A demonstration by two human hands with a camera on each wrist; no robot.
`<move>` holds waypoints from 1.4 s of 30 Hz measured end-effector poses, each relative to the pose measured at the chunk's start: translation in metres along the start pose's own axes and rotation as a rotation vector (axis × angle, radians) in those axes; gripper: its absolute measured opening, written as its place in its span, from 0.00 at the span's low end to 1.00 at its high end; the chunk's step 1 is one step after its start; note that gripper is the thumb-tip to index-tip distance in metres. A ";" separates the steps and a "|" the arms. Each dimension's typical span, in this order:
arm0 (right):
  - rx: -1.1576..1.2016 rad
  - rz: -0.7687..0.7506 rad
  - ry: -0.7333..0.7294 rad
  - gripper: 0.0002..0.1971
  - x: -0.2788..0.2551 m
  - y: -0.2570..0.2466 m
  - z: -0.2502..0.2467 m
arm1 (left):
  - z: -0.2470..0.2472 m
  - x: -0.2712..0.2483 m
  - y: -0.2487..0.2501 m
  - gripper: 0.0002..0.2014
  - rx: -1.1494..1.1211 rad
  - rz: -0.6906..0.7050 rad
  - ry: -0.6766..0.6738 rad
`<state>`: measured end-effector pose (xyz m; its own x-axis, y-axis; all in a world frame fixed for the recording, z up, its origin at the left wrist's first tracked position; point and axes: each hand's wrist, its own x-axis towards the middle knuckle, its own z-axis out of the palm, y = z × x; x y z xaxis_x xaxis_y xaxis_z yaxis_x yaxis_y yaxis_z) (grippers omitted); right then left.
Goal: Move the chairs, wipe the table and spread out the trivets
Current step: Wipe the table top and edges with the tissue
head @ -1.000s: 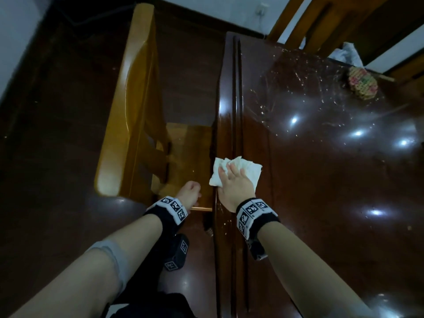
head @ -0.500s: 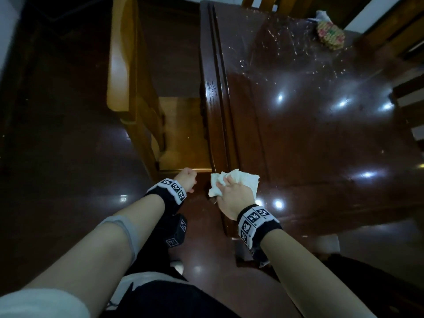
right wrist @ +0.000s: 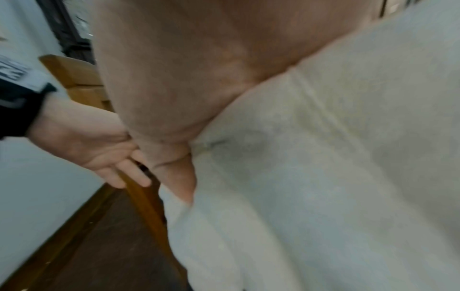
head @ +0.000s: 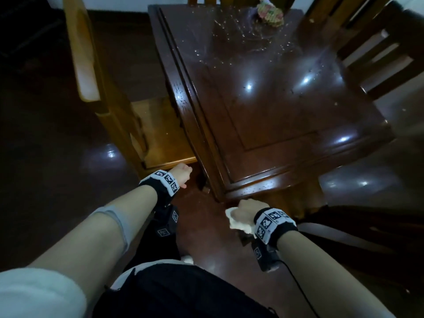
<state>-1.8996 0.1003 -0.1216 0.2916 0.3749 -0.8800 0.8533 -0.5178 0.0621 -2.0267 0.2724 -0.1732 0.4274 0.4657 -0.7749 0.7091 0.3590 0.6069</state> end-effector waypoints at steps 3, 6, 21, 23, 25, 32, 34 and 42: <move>0.298 0.093 0.128 0.20 -0.008 0.023 0.000 | -0.003 -0.009 0.003 0.21 0.024 0.026 -0.032; 1.002 -0.029 0.206 0.14 -0.014 0.035 -0.001 | -0.005 -0.017 0.008 0.20 0.040 0.073 -0.084; 2.088 -0.274 -0.011 0.25 -0.010 -0.014 -0.105 | -0.011 -0.025 0.073 0.23 -0.831 0.101 -0.512; 2.075 -0.262 0.016 0.25 0.003 -0.020 -0.124 | -0.016 -0.017 0.087 0.23 -0.853 0.148 -0.525; 2.045 -0.282 0.058 0.23 0.018 -0.024 -0.146 | -0.024 -0.003 0.100 0.23 -0.829 0.146 -0.497; 1.621 -0.171 0.448 0.12 0.090 -0.025 -0.223 | -0.076 0.064 0.134 0.11 -0.840 0.241 -0.055; 1.409 -0.165 0.592 0.09 0.110 -0.017 -0.242 | -0.103 0.088 0.143 0.10 -0.850 0.286 0.257; 0.639 0.037 0.640 0.25 0.177 0.033 -0.280 | -0.146 0.163 0.185 0.17 -0.248 0.359 0.789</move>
<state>-1.6987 0.3652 -0.1432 0.6615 0.6066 -0.4409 0.4912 -0.7948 -0.3564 -1.9079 0.5326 -0.1613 0.0260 0.9705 -0.2399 0.4269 0.2062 0.8805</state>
